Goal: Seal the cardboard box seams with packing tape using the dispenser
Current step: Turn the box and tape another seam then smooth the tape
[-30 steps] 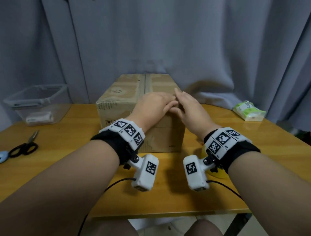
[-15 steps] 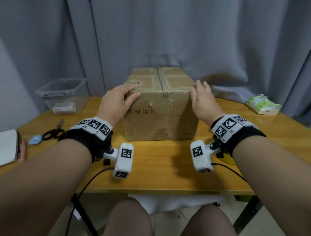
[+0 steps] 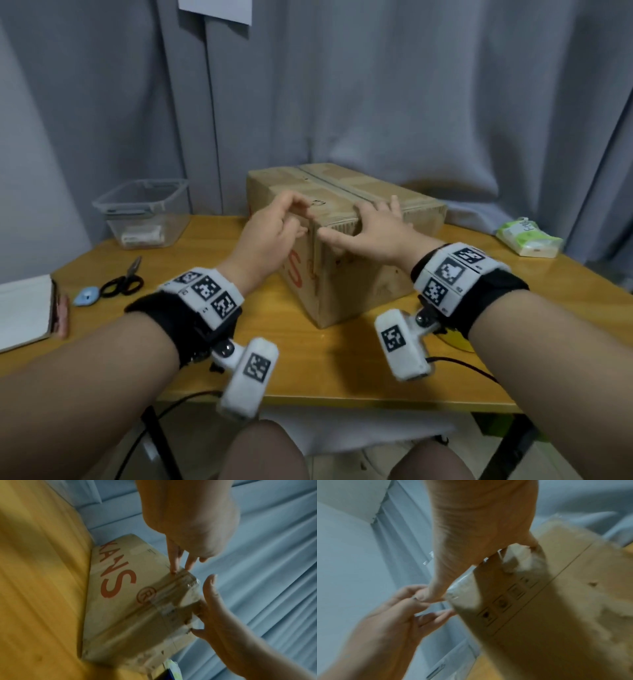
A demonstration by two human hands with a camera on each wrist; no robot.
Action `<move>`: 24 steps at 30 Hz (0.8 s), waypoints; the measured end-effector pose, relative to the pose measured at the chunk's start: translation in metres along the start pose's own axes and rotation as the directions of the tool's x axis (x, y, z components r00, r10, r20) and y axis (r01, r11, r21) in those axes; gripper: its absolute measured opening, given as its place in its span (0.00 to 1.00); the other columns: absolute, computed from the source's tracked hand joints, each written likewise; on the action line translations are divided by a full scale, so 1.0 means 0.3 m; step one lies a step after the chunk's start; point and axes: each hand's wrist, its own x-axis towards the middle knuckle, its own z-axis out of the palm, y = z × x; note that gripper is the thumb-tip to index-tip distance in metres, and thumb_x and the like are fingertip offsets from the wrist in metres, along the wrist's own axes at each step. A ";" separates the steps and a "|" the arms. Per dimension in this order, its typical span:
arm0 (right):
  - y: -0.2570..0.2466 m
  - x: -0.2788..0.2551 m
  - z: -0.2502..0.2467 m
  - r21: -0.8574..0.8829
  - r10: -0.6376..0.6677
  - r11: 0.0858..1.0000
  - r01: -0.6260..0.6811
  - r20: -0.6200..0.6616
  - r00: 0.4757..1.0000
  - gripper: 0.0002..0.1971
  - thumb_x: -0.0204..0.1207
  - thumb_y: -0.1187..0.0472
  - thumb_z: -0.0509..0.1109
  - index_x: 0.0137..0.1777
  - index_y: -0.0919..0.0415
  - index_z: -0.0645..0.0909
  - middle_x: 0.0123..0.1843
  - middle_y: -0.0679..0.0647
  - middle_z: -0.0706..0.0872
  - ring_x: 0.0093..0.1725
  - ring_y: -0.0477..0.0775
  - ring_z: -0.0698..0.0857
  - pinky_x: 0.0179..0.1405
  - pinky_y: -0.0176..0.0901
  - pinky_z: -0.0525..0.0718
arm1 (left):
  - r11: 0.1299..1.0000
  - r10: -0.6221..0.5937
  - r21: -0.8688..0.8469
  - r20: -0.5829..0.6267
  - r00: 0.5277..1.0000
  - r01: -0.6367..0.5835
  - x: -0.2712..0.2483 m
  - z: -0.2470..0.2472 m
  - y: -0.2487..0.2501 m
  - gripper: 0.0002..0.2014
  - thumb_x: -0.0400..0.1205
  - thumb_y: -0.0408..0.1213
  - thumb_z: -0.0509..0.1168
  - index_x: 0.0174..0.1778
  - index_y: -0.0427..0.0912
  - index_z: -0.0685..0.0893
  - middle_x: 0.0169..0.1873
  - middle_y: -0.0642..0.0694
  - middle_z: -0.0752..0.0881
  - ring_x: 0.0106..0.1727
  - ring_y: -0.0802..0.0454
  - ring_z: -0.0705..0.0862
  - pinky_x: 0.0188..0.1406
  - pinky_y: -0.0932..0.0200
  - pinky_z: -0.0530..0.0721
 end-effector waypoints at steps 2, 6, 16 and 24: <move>-0.061 0.009 0.015 -0.104 0.028 0.994 -0.029 -0.012 1.000 0.58 0.52 0.14 0.54 0.77 0.53 0.65 0.81 0.59 0.62 0.82 0.67 0.50 0.71 0.81 0.56 | 1.000 -0.028 0.004 0.041 0.999 0.028 0.024 -0.024 -0.010 0.15 0.81 0.22 0.52 0.51 0.48 0.76 0.46 0.53 0.85 0.48 0.52 0.88 0.51 0.56 0.86; -0.113 0.011 0.032 -0.145 0.026 0.988 -0.043 -0.116 0.993 0.31 0.67 0.31 0.63 0.61 0.53 0.77 0.66 0.55 0.80 0.74 0.63 0.67 0.68 0.81 0.62 | 0.990 -0.061 0.136 0.135 0.989 0.042 0.073 -0.052 -0.020 0.14 0.80 0.22 0.54 0.51 0.44 0.78 0.50 0.46 0.85 0.50 0.48 0.88 0.55 0.54 0.85; 0.126 -0.083 -0.052 0.157 -0.248 0.948 0.277 -0.183 0.951 0.28 0.68 0.59 0.77 0.71 0.57 0.79 0.72 0.52 0.80 0.73 0.48 0.75 0.70 0.29 0.65 | 0.763 -0.131 0.646 0.104 0.986 0.033 0.166 -0.108 -0.114 0.21 0.85 0.53 0.52 0.63 0.45 0.81 0.62 0.40 0.82 0.65 0.38 0.76 0.69 0.44 0.71; 0.294 -0.038 -0.080 0.049 0.100 0.995 -0.091 -0.245 0.964 0.26 0.75 0.52 0.64 0.75 0.41 0.72 0.80 0.54 0.67 0.79 0.61 0.64 0.77 0.57 0.65 | 0.606 -0.334 0.738 -0.102 0.937 0.296 0.125 -0.229 -0.220 0.30 0.79 0.69 0.42 0.71 0.62 0.74 0.74 0.41 0.72 0.77 0.37 0.66 0.76 0.31 0.55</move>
